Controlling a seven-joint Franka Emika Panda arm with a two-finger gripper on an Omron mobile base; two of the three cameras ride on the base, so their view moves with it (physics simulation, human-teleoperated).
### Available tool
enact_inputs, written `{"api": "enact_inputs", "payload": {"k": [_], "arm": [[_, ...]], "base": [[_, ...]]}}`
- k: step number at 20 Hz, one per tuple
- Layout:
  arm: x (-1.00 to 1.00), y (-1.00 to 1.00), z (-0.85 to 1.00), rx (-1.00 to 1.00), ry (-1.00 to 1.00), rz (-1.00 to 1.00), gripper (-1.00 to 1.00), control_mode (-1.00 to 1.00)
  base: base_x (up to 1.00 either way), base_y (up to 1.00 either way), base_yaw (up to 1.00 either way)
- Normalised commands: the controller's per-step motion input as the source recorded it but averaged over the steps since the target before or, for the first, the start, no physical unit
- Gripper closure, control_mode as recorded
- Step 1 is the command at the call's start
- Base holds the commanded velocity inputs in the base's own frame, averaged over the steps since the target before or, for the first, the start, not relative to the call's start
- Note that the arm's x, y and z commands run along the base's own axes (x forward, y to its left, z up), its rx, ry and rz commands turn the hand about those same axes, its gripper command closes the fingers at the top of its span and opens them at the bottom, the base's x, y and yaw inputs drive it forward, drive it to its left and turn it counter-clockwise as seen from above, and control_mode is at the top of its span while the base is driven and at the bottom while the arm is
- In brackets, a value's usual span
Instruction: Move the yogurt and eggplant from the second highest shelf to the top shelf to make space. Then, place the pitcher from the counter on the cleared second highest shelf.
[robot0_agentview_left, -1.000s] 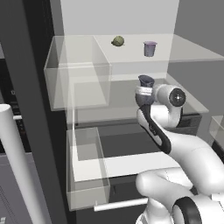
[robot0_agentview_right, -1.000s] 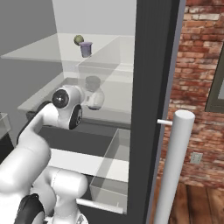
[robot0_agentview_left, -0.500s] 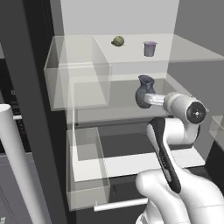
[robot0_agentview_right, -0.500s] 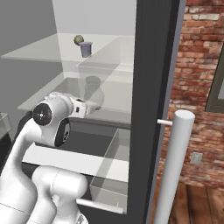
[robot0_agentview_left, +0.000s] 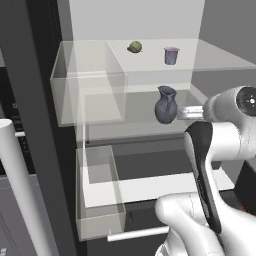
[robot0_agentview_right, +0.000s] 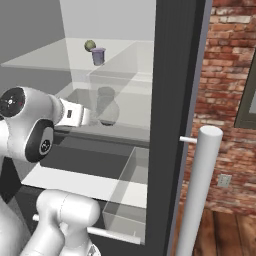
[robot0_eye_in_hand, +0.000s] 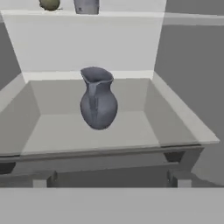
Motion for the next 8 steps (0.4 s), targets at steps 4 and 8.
{"api": "enact_inputs", "payload": {"k": [4, 8], "arm": [[-0.64, 0.11, -0.24, -0.21, 0.51, 0.07, -1.0, -1.0], [-0.74, 0.26, -0.79, -0.16, 0.18, 0.16, -1.0, -1.0]], "base": [[0.0, 0.0, 0.0], [0.0, 0.0, 0.0]]}}
